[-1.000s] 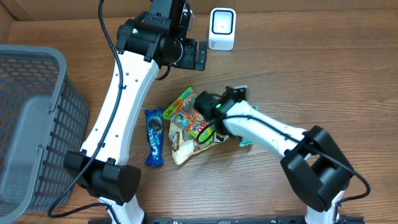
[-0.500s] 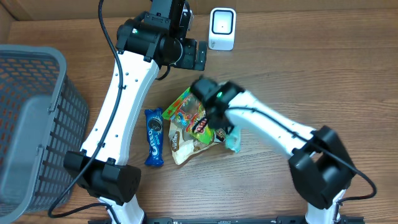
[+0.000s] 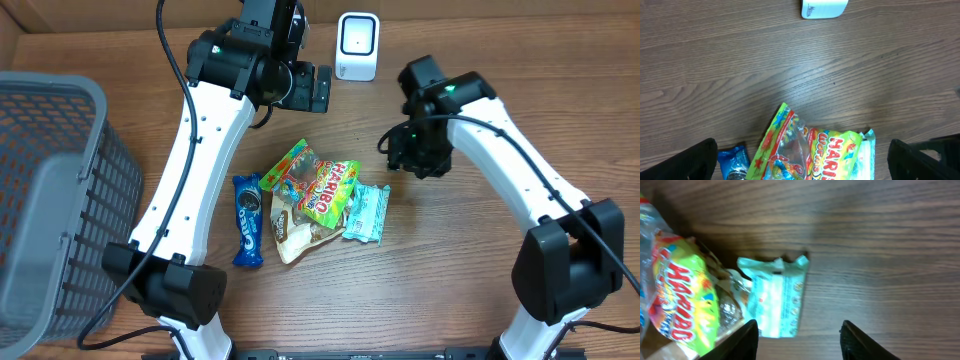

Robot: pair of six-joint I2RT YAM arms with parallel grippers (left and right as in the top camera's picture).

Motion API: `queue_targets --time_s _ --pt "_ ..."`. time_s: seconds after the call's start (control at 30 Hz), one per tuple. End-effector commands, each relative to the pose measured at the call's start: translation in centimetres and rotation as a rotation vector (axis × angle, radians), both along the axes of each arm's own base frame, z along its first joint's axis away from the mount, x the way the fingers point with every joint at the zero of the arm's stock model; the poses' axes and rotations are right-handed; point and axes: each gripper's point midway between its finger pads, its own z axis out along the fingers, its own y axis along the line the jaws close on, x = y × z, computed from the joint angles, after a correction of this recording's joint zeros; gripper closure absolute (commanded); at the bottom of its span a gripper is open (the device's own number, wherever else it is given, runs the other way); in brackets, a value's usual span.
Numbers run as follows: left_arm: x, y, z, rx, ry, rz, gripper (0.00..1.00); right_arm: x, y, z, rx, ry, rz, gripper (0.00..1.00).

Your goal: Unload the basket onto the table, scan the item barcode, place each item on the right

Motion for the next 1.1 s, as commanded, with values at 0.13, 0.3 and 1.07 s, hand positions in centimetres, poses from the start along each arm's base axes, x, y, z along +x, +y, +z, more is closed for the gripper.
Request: queue_targets --time_s 0.13,0.3,1.07 --pt "0.4 -0.5 0.2 -0.009 -0.018 -0.009 0.0 -3.6 0.7 -2.6 0.01 0.067 0.141 0.42" --pt "0.4 -0.6 0.2 -0.013 -0.017 -0.003 0.0 -4.3 0.7 -4.0 0.023 0.087 0.14 0.42" --pt "0.4 -0.5 0.2 -0.013 -0.017 -0.002 0.0 -3.9 1.1 -5.5 0.053 0.052 0.161 0.37"
